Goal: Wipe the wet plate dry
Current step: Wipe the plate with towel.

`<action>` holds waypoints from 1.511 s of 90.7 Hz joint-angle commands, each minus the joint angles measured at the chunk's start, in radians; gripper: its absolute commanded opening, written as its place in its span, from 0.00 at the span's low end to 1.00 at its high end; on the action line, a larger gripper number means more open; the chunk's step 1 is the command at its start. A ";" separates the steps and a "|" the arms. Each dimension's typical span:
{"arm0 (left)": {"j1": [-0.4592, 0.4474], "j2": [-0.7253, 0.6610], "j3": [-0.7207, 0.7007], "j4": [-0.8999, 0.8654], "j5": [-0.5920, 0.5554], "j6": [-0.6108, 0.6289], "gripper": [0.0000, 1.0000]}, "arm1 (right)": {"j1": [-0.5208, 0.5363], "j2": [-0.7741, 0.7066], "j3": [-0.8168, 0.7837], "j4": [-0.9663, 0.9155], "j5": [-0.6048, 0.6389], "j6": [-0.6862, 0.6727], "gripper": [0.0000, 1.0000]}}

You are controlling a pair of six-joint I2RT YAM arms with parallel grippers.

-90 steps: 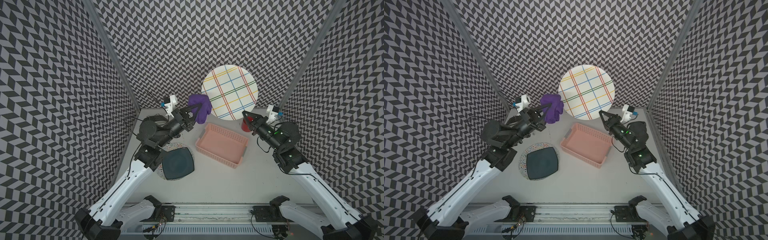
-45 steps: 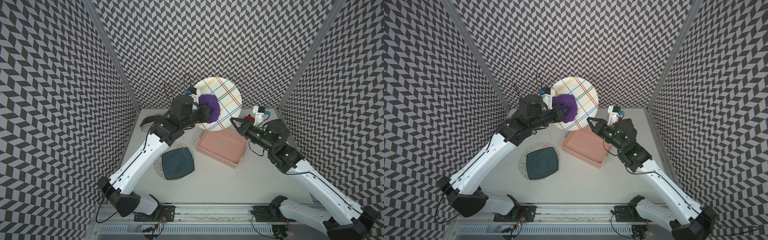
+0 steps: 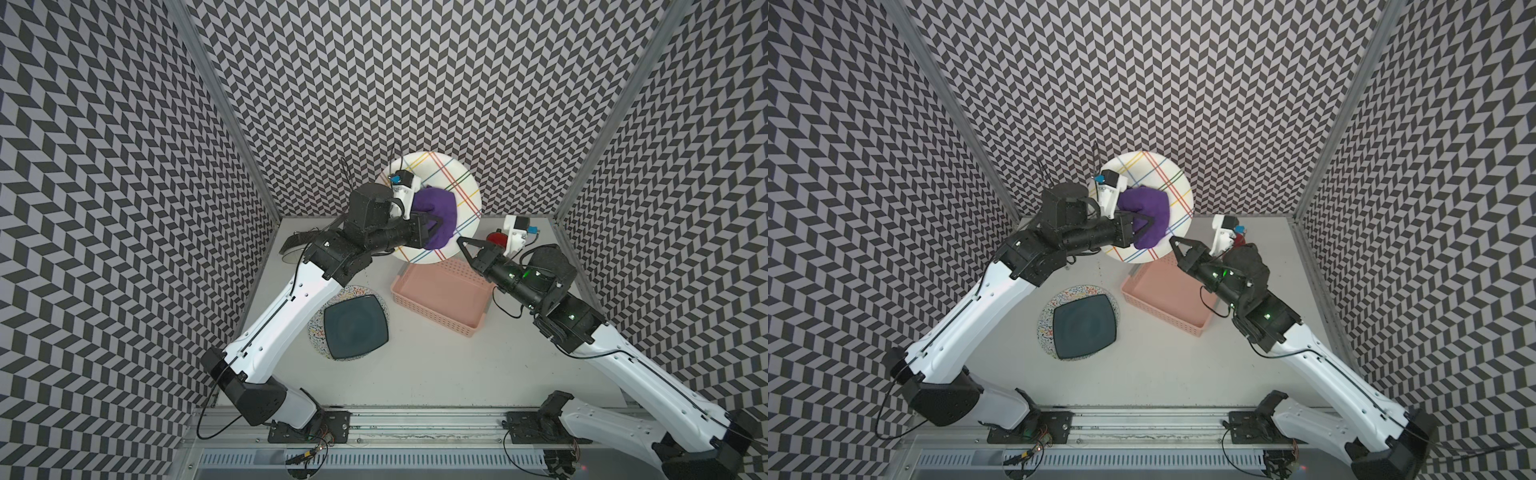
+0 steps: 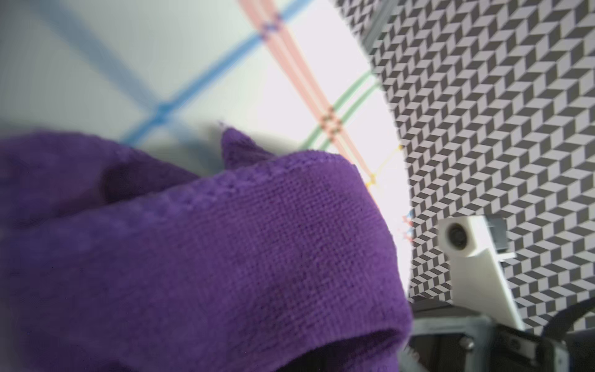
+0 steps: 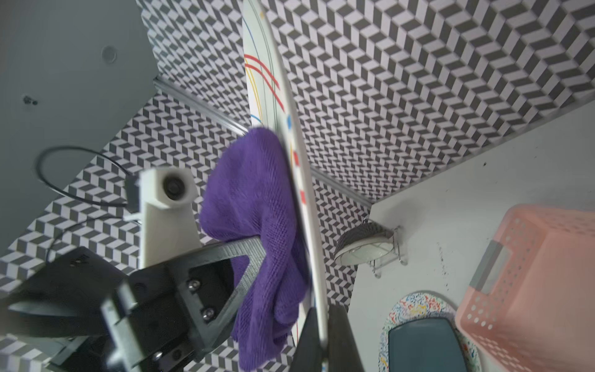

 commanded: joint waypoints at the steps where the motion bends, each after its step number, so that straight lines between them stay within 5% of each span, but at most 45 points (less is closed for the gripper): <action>1: 0.169 -0.081 -0.003 0.053 0.060 -0.082 0.00 | 0.012 -0.043 0.026 0.130 -0.065 -0.005 0.00; 19: 0.081 -0.018 0.067 0.065 0.086 -0.120 0.00 | 0.046 0.012 0.028 0.252 -0.042 0.035 0.00; 30: 0.122 -0.061 0.088 0.149 0.070 -0.214 0.00 | -0.070 0.005 0.065 0.256 -0.061 0.073 0.00; 35: 0.205 -0.122 0.011 0.287 0.104 -0.339 0.00 | -0.127 -0.014 0.071 0.248 -0.103 0.098 0.00; 48: 0.402 -0.227 -0.314 0.842 0.324 -0.923 0.00 | -0.258 -0.093 0.006 0.314 -0.243 0.205 0.00; 64: 0.354 -0.164 -0.521 1.403 0.343 -1.383 0.00 | -0.261 -0.138 -0.153 0.593 -0.365 0.390 0.00; 86: 0.240 -0.026 -0.500 1.800 0.293 -1.673 0.00 | -0.197 -0.080 -0.161 0.601 -0.448 0.396 0.00; 98: 0.171 0.015 -0.466 1.886 0.265 -1.725 0.00 | -0.128 -0.014 -0.138 0.636 -0.438 0.393 0.00; 116: 0.047 -0.030 -0.526 1.831 0.238 -1.633 0.00 | -0.145 0.034 -0.111 0.716 -0.315 0.442 0.00; 137: 0.165 -0.080 -0.565 1.861 0.210 -1.662 0.00 | -0.209 0.010 -0.078 0.593 -0.400 0.392 0.00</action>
